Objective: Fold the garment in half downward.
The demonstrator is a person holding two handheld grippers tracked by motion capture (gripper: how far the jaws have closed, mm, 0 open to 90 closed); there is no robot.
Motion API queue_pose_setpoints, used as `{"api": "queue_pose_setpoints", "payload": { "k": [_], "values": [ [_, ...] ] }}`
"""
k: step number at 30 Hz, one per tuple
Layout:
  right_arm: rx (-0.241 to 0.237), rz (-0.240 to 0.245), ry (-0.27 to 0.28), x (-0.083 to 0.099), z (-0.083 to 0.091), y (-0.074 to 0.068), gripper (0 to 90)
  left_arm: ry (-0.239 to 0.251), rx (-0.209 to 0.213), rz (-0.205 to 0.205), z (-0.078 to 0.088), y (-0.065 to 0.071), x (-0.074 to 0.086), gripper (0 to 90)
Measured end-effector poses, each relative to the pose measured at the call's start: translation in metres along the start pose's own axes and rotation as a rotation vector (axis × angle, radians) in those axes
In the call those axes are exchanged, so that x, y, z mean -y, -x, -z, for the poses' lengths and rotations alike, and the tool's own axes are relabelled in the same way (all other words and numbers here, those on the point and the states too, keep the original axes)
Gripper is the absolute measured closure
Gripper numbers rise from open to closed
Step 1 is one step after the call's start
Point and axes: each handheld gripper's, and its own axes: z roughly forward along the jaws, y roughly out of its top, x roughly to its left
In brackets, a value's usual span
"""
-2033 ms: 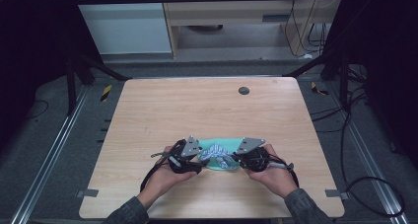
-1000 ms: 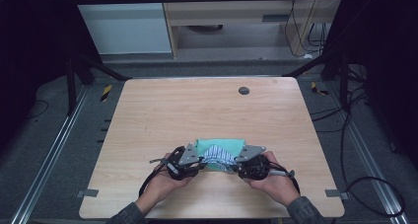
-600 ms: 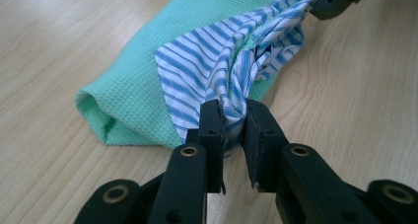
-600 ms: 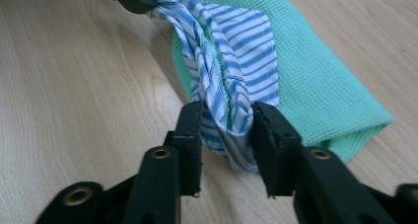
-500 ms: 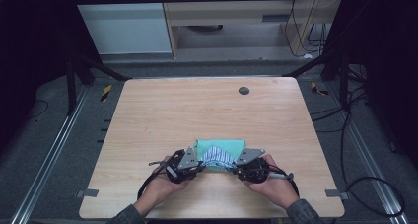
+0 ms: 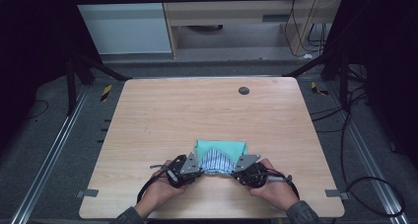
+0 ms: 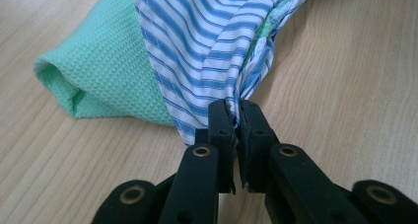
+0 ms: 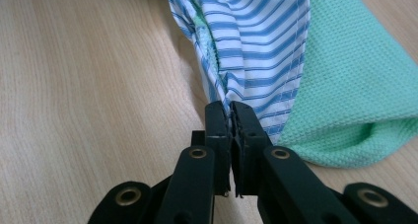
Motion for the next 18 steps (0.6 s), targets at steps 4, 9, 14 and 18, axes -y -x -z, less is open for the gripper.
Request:
{"api": "queue_pose_setpoints", "payload": {
  "k": [4,9,14,18],
  "values": [
    [-0.001,0.001,-0.008,0.001,0.0,0.0,87.0,-0.006,0.009,-0.002,0.0,0.003,0.001,85.7],
    [0.004,0.007,-0.01,0.0,0.003,0.001,86.8,-0.005,0.019,0.01,0.001,0.006,0.0,85.4],
    [-0.015,-0.036,0.012,0.005,0.015,-0.002,67.5,0.019,0.001,0.053,0.014,0.013,0.003,67.5],
    [-0.01,-0.076,0.008,0.014,0.025,-0.003,51.4,0.034,-0.007,0.088,0.026,0.013,0.008,52.6]
  ]
}}
